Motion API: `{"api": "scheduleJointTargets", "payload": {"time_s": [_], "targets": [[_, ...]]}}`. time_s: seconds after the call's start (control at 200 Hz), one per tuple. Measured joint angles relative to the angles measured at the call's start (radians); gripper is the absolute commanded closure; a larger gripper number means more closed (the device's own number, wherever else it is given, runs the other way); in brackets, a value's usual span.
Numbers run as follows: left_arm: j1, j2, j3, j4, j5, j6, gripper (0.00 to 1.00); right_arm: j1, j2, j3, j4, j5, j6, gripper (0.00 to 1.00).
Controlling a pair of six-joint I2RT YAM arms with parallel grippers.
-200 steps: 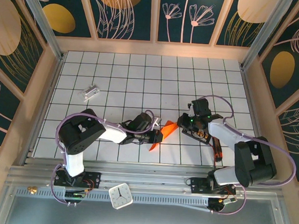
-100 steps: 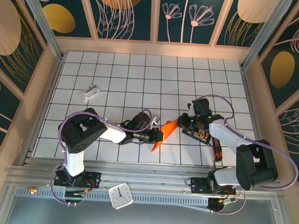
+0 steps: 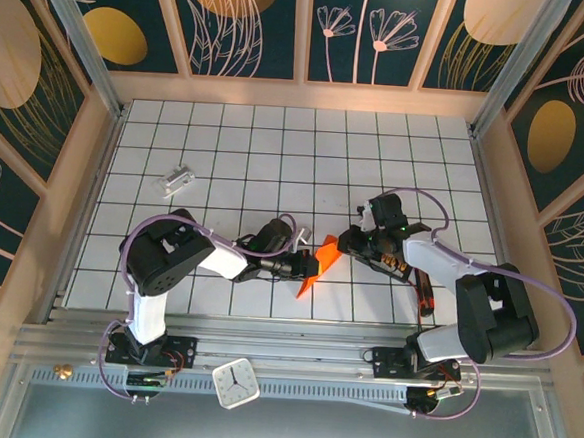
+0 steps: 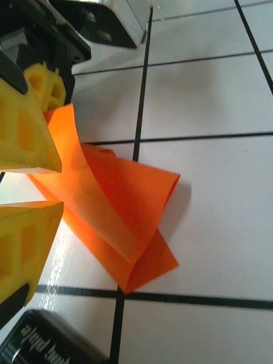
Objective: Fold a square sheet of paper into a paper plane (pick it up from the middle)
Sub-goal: Perform the fifth fold on the wing at the bottom-center of the table.
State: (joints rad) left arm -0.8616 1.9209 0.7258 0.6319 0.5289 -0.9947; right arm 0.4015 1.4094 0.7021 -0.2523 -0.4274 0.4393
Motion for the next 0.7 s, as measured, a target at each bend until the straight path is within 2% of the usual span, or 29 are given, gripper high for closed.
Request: {"api": "scheduleJointTargets", "payload": {"time_s": [0.35, 0.701], "targets": [[0.013, 0.01, 0.0, 0.015, 0.029, -0.022, 1.0, 0.05, 0.03, -0.029, 0.124, -0.124, 0.016, 0.88], [0.018, 0.019, 0.002, 0.023, 0.051, -0.036, 1.0, 0.075, 0.127, -0.034, 0.22, -0.155, 0.049, 0.91]]}}
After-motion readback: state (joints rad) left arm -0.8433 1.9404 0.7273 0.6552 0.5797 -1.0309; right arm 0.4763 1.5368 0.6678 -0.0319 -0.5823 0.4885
